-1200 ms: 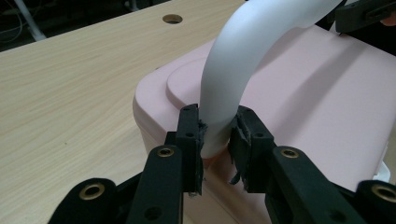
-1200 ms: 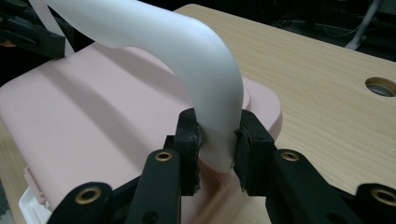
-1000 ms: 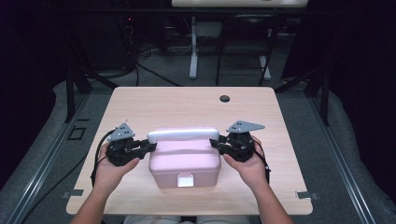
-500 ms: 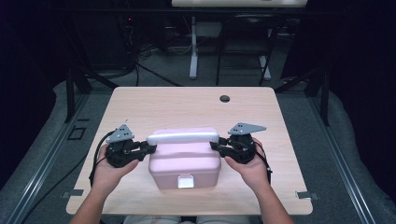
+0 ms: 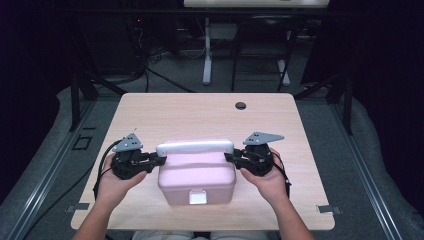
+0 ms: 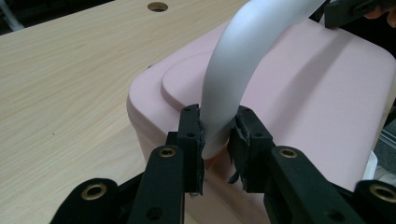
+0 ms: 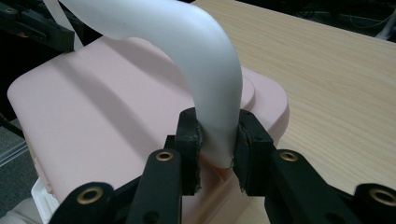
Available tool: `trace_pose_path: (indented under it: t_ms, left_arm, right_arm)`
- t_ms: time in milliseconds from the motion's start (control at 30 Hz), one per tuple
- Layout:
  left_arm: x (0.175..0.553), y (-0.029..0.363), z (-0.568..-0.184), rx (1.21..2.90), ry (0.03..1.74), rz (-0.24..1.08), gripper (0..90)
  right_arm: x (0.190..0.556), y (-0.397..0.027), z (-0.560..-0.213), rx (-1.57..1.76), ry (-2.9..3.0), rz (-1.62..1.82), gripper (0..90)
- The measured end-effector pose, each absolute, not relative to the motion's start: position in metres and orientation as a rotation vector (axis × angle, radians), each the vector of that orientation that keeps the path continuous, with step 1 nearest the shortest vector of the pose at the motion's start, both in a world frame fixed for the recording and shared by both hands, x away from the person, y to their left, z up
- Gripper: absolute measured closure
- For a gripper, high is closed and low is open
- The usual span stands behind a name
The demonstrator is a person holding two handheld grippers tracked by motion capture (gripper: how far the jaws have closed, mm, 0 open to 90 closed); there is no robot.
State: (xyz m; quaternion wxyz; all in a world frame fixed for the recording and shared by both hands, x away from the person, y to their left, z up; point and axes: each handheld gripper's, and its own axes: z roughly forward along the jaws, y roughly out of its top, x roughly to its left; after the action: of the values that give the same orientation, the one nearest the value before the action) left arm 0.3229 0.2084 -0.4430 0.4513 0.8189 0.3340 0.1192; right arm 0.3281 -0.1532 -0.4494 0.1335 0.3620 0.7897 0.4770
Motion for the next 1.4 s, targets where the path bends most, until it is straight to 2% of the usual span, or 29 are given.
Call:
trace_pose_path:
  t_ms: [467, 733, 1100, 1400]
  left_arm:
    - [0.323, 0.213, -0.438, 1.946, 0.823, 0.311, 73.9]
    - [0.318, 0.214, -0.433, 1.934, 0.809, 0.346, 68.3]
    - [0.308, 0.227, -0.425, 1.915, 0.809, 0.377, 69.3]
    - [0.310, 0.233, -0.435, 1.940, 0.841, 0.368, 70.7]
  right_arm:
    - [0.325, -0.153, -0.440, 1.026, 2.230, 1.419, 73.3]
    - [0.326, -0.154, -0.439, 1.034, 2.232, 1.432, 73.5]
    - [0.331, -0.156, -0.436, 1.053, 2.224, 1.473, 73.5]
    - [0.335, -0.158, -0.433, 1.068, 2.223, 1.503, 73.6]
